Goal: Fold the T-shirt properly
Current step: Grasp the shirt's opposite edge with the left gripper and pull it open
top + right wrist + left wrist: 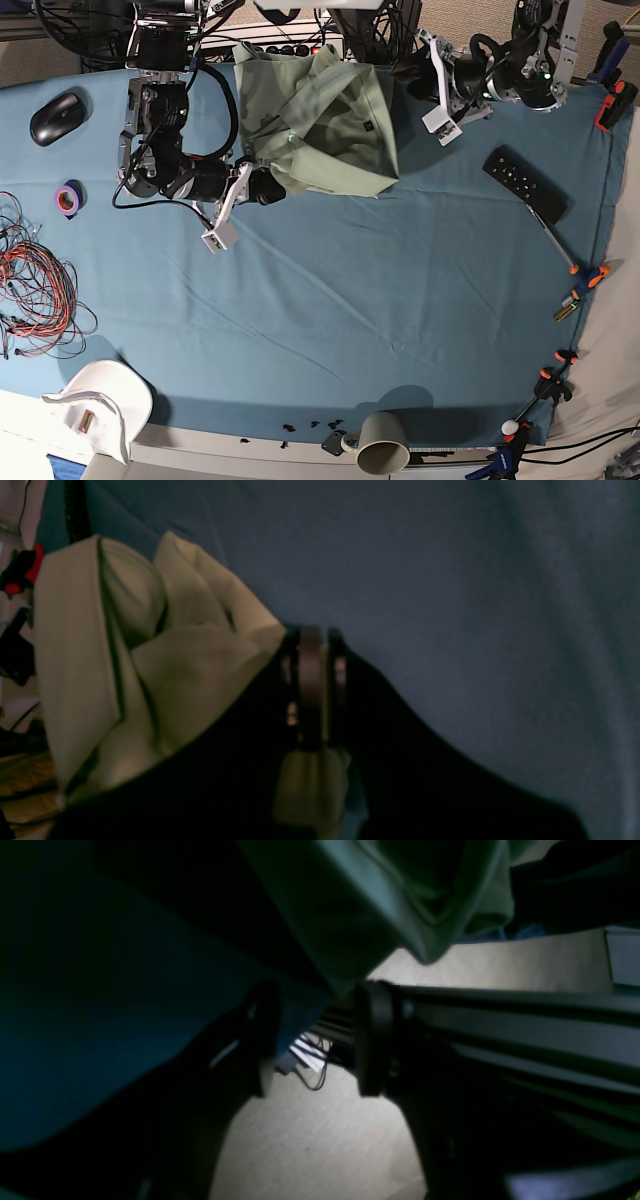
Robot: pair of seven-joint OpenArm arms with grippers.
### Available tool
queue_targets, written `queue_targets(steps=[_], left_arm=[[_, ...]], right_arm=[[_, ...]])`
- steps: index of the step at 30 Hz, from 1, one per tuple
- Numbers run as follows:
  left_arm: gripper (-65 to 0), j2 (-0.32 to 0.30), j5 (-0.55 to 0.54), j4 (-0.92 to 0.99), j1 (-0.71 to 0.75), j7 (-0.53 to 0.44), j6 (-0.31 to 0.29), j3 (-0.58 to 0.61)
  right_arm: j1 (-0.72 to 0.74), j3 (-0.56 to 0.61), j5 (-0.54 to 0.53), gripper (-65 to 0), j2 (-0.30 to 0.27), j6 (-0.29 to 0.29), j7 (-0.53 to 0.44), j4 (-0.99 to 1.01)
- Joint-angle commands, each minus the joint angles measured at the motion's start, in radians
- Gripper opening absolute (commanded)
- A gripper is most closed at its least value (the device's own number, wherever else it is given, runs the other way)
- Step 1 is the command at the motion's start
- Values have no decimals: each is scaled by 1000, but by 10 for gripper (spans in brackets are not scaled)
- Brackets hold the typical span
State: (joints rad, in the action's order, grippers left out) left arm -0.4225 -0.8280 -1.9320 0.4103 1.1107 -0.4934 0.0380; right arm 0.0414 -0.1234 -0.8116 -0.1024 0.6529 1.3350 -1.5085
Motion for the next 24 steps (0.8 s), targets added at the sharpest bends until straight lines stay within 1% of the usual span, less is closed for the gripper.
queue_targets(steps=[1,4,6,13,17,18,19,21,24], left_arm=[[-388,7,-4,-8,6,11,-3,-1],[-388,38,-3,-8,5,8,-5,-1],[-388,57,-3,-8,5,7,-5,-1],[-388,81,17,-8,5,-11,-5,-1],[-395,109,35,-8,5,-12,-4,-1],[-427,114,42,-8,5,-15,-3,-1],[-485,115,48,-8,5,-22,5,-1],[-646,115,69,-8,5,-39,27,-1],[-650,114,91,-8,-3,-51,26,-1]], right_arm=[[17,-3,-6,-650,-8,5,-16,-13],[17,-3,28,-650,-8,4,-39,-13],[17,-3,27,-650,-8,5,-43,-13],[17,-3,27,-650,-8,5,-46,-13],[17,-3,27,-650,-8,5,-47,-13],[17,-3,27,-650,-8,5,-46,-13],[17,-3,27,-650,-8,5,-46,-13],[17,-3,27,-650,-8,5,-45,-13],[16,-3,27,-650,-8,4,-45,-14]])
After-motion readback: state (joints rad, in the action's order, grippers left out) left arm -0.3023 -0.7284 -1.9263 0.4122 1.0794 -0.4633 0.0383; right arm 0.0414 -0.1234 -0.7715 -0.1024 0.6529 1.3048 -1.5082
